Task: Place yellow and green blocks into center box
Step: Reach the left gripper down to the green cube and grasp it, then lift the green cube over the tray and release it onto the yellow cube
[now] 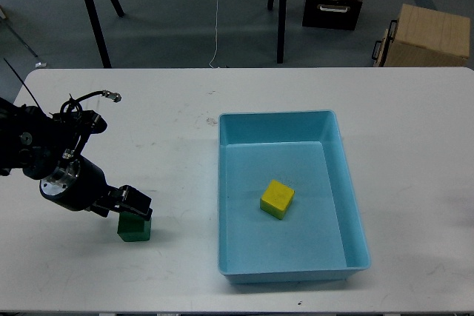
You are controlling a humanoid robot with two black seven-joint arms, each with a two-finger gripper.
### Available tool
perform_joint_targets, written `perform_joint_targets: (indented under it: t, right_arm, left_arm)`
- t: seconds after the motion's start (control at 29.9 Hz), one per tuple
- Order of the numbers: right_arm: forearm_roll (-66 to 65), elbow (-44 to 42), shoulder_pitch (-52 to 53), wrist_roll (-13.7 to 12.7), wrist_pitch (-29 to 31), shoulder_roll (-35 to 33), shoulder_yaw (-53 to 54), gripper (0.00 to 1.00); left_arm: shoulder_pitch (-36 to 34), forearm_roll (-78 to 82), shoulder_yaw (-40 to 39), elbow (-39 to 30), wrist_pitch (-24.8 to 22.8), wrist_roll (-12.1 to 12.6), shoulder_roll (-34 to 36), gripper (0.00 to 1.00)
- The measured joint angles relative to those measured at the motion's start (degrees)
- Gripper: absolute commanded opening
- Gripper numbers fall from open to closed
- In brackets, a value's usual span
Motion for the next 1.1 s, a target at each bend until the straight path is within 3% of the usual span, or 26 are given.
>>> perform_joint_targets:
  t: [0.94, 1.04, 1.1]
  right_arm:
    - [0.0, -0.6, -0.1, 0.0, 0.0, 0.0, -0.1, 1.0]
    - [0.0, -0.6, -0.2, 0.0, 0.0, 0.0, -0.1, 1.0]
    - [-0.1, -0.6, -0.3, 0.0, 0.0, -0.1, 0.0, 1.0]
  left_arm:
    - [5.8, 0.0, -1.8, 6.8, 0.0, -0.4, -4.9, 0.97]
    - [5.9, 0.1, -1.8, 6.9, 0.0, -0.8, -5.5, 0.86]
    - [5.9, 0.1, -1.7, 6.9, 0.0, -0.9, -5.8, 0.69]
